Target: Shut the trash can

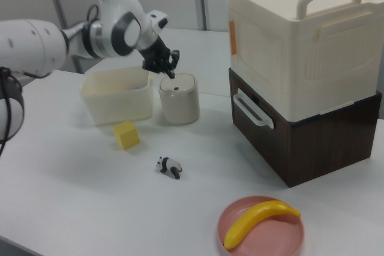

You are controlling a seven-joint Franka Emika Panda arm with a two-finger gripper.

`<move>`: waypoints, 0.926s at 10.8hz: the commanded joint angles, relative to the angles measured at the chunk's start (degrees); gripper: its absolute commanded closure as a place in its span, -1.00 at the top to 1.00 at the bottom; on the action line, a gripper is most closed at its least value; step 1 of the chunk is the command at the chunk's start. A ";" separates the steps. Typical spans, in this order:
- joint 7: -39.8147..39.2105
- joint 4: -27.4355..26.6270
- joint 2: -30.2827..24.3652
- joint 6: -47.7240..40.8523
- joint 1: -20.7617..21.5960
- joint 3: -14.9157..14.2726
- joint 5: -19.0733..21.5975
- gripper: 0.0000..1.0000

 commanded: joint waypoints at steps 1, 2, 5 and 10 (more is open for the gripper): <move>8.46 -2.45 -8.09 -12.67 1.24 0.02 0.69 -1.00; 11.79 -2.80 -10.38 -17.76 1.33 0.02 0.69 -1.00; 22.60 -3.68 -15.66 -32.53 1.42 0.20 0.69 -1.00; 21.07 -16.33 -26.39 -36.62 0.81 -0.41 6.04 -1.00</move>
